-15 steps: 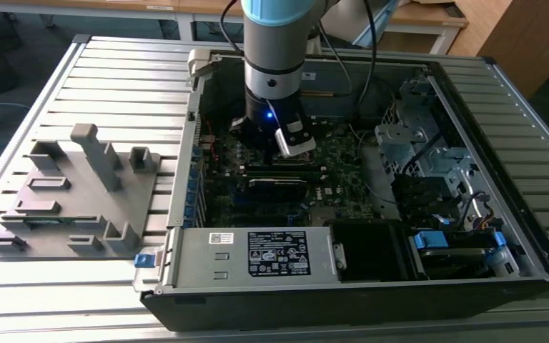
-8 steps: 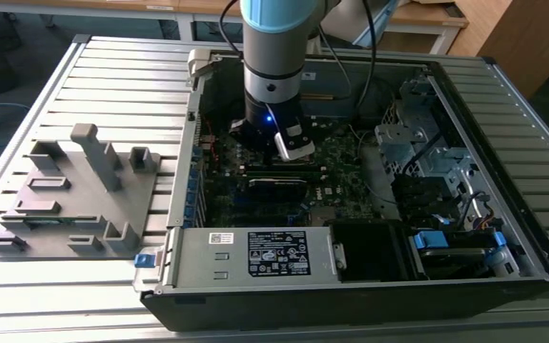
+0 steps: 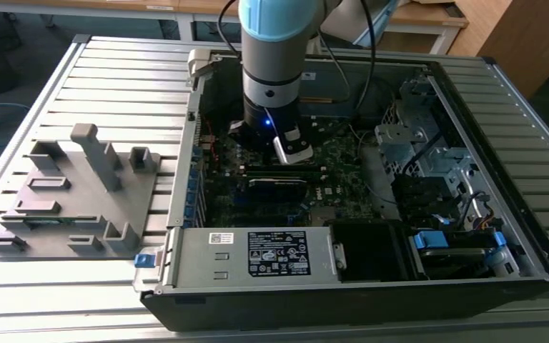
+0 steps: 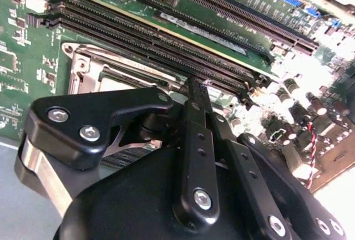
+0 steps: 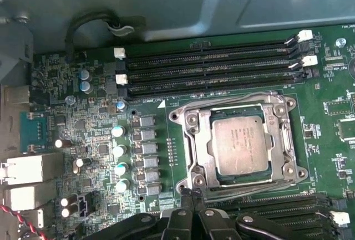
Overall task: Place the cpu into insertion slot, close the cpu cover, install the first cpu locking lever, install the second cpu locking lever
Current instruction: 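Install the second cpu locking lever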
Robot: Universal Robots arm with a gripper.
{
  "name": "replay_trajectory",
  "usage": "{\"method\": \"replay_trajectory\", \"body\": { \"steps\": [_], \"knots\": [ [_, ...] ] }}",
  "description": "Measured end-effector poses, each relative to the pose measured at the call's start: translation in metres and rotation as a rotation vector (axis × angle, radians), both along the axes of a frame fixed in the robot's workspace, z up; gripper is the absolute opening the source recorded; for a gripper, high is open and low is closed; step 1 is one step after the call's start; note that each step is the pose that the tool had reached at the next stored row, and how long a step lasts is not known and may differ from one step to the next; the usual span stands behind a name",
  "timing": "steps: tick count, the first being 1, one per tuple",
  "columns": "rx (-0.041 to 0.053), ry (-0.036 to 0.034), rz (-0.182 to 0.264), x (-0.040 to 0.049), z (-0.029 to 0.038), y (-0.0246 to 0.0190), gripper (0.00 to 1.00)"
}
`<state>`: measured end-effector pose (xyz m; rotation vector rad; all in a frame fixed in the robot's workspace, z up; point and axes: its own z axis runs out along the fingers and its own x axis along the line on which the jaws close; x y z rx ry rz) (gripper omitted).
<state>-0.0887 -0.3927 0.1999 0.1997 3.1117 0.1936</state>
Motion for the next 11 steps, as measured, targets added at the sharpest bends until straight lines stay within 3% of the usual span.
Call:
{"method": "replay_trajectory", "body": {
  "steps": [11],
  "knots": [
    [0.0398, -0.0001, 0.0, -0.0028, -0.0042, -0.0027, 0.11]
  ]
}}
